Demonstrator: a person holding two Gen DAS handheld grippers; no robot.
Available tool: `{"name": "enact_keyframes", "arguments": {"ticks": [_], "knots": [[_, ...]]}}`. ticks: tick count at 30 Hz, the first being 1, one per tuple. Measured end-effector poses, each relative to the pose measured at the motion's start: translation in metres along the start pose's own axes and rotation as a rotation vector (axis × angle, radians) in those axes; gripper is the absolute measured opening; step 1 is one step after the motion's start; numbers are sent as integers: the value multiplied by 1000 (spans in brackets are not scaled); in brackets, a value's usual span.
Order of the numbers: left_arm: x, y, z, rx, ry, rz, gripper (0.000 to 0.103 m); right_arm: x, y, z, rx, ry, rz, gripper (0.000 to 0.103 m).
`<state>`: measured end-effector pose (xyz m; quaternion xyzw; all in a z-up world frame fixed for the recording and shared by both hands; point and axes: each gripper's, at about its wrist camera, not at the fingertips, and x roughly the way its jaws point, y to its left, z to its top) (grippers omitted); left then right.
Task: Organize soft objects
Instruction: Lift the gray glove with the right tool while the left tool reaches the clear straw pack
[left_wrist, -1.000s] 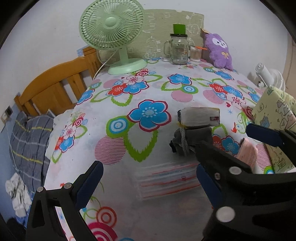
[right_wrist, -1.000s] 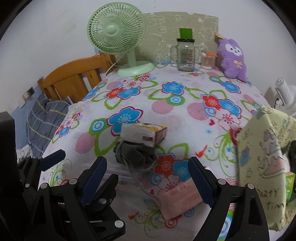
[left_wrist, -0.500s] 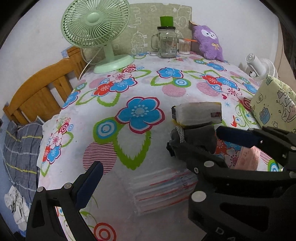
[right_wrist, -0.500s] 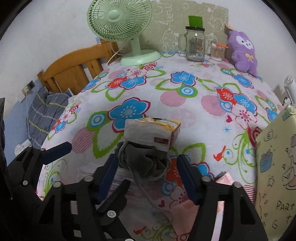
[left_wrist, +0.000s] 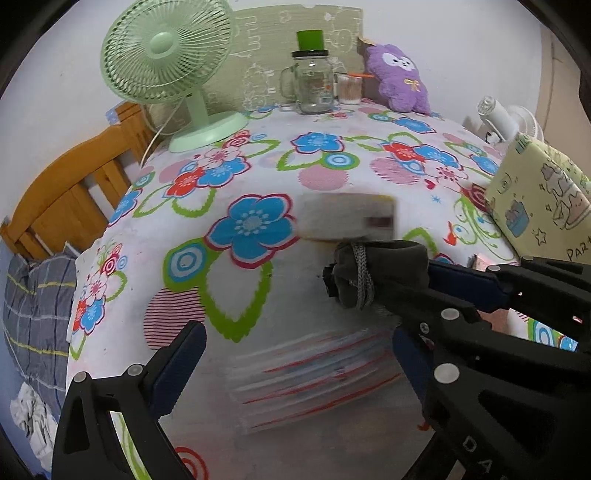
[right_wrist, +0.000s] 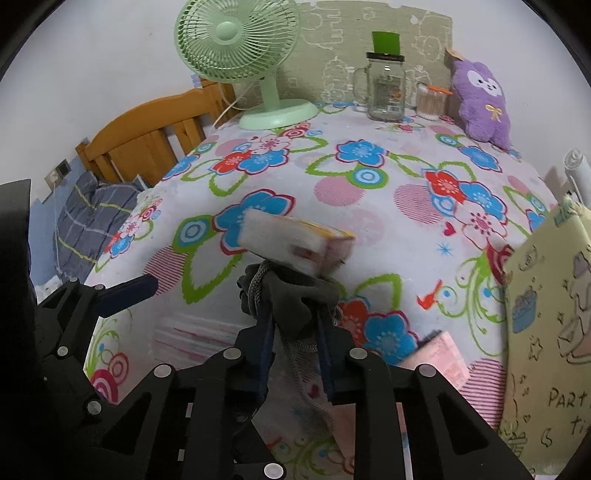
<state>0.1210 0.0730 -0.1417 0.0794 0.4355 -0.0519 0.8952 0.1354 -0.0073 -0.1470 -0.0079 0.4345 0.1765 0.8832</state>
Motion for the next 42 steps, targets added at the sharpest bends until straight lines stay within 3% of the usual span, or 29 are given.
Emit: {"name": "enact_keyframes", "arguments": {"ticks": [11, 38, 42], "knots": [[3, -22, -8, 73, 7, 18, 102, -14, -21, -13, 46, -8, -36, 22], [-24, -40, -40, 14, 27, 85, 102, -49, -25, -40, 46, -58, 12, 22], [-23, -37, -42, -21, 26, 66, 102, -49, -24, -44, 42, -54, 11, 22]]}}
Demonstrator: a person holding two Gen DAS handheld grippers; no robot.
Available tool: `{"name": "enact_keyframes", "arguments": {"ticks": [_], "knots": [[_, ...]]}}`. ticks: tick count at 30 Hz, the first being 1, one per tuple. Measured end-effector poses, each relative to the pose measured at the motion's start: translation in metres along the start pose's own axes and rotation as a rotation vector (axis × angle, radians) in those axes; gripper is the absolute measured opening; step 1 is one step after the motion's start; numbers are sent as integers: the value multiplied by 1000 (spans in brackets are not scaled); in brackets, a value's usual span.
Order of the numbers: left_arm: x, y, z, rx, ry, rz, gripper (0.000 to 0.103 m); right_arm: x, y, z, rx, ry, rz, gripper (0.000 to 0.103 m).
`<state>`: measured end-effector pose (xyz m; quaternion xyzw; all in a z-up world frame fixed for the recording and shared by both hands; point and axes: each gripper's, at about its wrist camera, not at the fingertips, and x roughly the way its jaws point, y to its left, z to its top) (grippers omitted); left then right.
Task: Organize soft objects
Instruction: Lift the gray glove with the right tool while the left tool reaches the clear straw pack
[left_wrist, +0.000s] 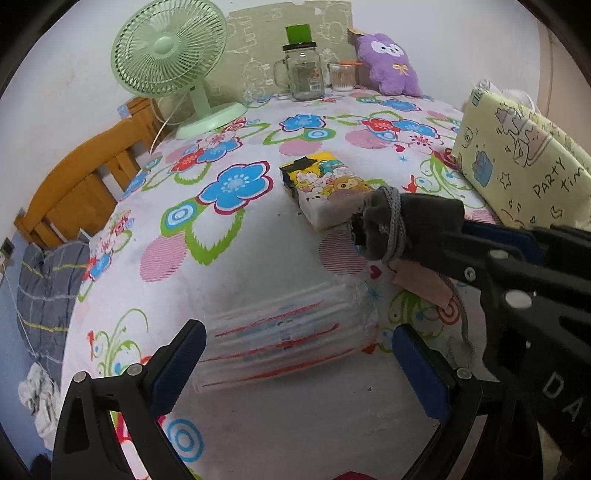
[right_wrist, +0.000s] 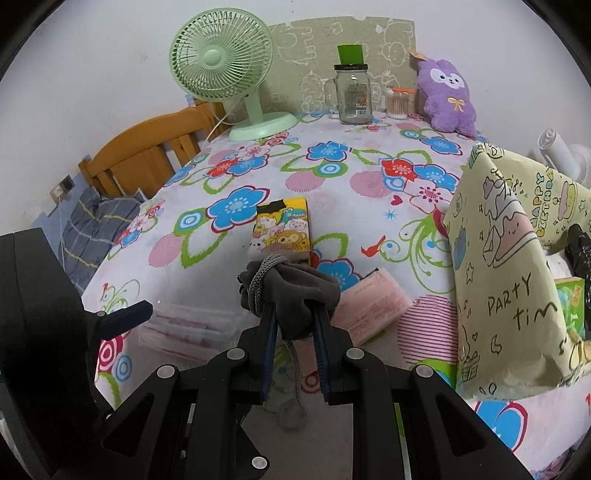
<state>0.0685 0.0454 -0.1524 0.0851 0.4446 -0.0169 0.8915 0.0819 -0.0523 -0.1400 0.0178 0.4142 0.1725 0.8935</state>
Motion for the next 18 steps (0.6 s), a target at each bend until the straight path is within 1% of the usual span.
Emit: {"name": "enact_keyframes", "arguments": {"ticks": [3, 4, 5, 11, 14, 15, 16, 17, 18], "knots": [[0, 3, -1, -29, 5, -17, 99, 0, 1, -2, 0, 1, -2, 22], [0, 3, -1, -36, 2, -19, 96, 0, 2, -2, 0, 3, -1, 22], [-1, 2, -1, -35, -2, -16, 91, 1, 2, -2, -2, 3, -2, 22], [-5, 4, 4, -43, -19, -23, 79, 0, 5, 0, -8, 1, -5, 22], [-5, 5, 5, -49, -19, -23, 81, 0, 6, 1, -10, 0, -7, 22], [-5, 5, 6, -51, -20, -20, 84, 0, 6, 1, -10, 0, -7, 22], [-4, 5, 6, -54, -20, -8, 92, 0, 6, 1, -11, 1, -6, 22], [-4, 6, 5, -58, -22, 7, 96, 1, 6, 1, -12, 3, -6, 22], [-3, 7, 5, -62, -24, 23, 96, 1, 7, 1, -13, 4, -5, 22]]}}
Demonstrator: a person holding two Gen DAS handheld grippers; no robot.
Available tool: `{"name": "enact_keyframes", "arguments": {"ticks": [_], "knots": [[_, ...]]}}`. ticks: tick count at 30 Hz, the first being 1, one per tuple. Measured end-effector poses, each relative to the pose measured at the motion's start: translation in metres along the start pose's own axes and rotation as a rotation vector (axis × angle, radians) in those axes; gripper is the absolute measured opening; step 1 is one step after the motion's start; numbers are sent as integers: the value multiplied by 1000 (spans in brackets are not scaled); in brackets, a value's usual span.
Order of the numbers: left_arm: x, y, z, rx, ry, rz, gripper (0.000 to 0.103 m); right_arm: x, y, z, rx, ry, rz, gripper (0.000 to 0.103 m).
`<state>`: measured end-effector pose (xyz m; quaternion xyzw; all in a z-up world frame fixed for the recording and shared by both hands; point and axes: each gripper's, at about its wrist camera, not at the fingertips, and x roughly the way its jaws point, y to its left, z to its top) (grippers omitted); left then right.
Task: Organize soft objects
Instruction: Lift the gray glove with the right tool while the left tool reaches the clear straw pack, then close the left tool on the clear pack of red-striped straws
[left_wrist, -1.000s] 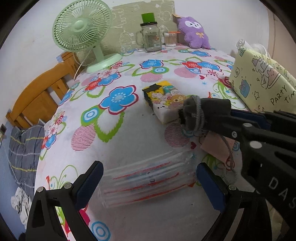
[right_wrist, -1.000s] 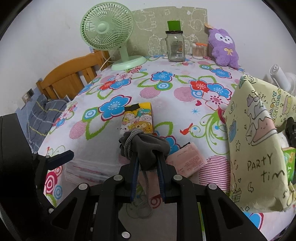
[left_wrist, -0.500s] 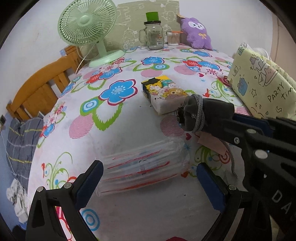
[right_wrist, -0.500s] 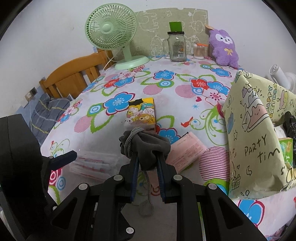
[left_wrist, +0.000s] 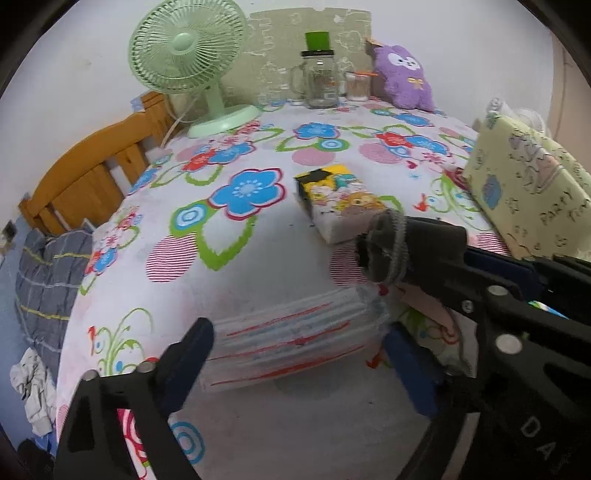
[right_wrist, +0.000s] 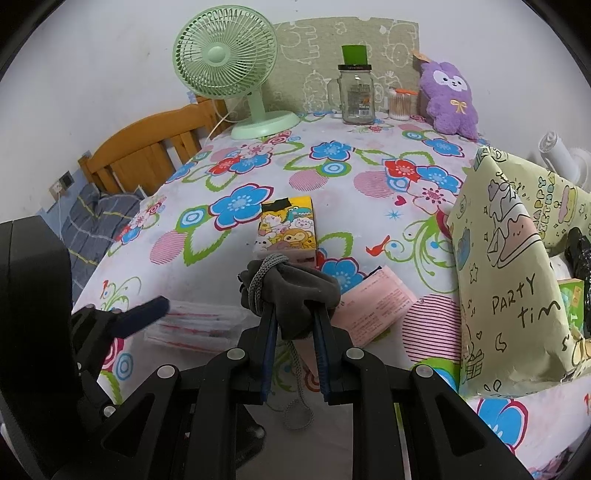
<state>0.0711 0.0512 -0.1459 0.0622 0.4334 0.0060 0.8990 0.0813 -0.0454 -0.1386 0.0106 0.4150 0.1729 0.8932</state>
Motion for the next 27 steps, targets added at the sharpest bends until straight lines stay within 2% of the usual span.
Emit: {"name": "enact_keyframes", "arguments": {"ticks": [9, 16, 25, 27], "knots": [[8, 11, -2, -42, 12, 60, 103, 5, 4, 2, -13, 12, 3, 22], [11, 16, -3, -73, 17, 33, 103, 12, 9, 1, -24, 27, 4, 22], [14, 27, -7, -173, 28, -38, 102, 16, 14, 1, -37, 36, -1, 22], [13, 26, -7, -165, 27, -36, 100, 16, 14, 1, -38, 37, -2, 22]]}}
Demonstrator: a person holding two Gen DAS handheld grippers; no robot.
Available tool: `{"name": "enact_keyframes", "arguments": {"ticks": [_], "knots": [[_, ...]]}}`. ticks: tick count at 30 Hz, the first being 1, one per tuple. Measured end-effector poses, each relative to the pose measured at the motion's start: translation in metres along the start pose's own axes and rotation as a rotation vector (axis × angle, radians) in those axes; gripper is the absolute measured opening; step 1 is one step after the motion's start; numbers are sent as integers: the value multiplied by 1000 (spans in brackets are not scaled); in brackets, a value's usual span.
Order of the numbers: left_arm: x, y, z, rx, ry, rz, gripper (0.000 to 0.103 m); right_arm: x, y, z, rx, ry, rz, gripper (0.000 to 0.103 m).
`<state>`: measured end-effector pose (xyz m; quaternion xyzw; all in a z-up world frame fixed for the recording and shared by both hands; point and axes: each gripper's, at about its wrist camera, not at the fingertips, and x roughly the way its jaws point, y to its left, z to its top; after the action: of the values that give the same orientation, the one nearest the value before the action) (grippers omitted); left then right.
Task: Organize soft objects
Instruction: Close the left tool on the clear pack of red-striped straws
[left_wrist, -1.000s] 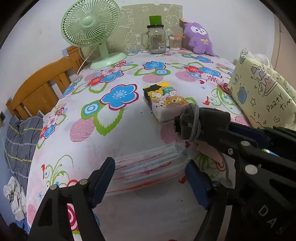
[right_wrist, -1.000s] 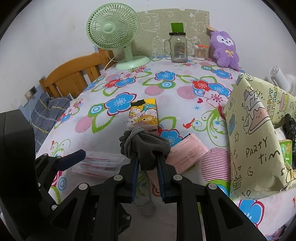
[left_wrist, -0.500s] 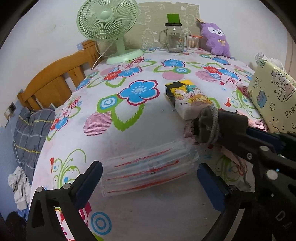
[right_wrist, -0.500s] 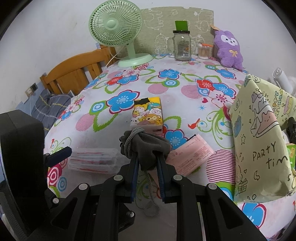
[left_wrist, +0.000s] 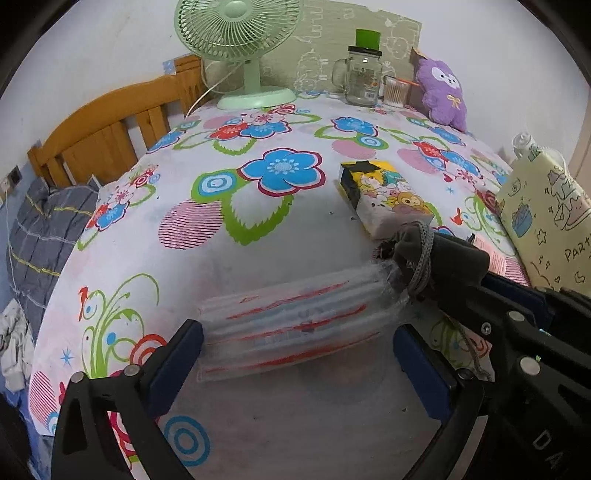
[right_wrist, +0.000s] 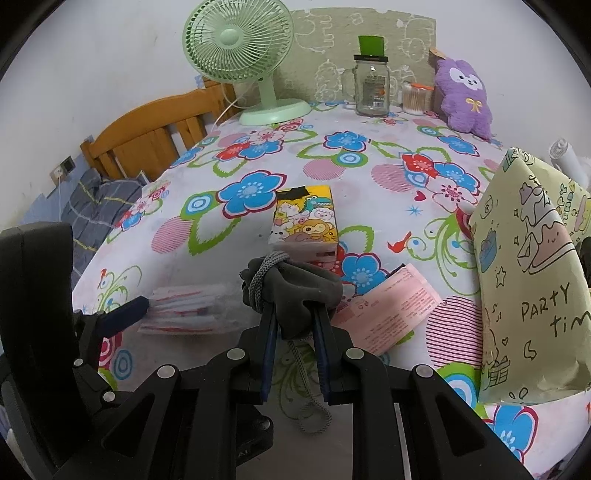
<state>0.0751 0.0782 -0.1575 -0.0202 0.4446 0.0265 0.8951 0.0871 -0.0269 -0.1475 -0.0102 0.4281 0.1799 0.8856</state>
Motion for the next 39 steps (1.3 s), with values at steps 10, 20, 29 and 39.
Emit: {"name": "enact_keyframes", "arguments": {"ticks": [10, 20, 29, 39], "knots": [[-3, 3, 5, -12, -4, -3, 76, -3, -4, 4, 10, -11, -13, 22], [-3, -4, 9, 16, -14, -19, 52, -4, -7, 5, 15, -16, -19, 22], [-4, -19, 12, 74, -4, -51, 14, -5, -9, 12, 13, -20, -14, 12], [-6, -28, 16, 100, 2, -39, 11, -6, -17, 16, 36, -18, 1, 11]]}}
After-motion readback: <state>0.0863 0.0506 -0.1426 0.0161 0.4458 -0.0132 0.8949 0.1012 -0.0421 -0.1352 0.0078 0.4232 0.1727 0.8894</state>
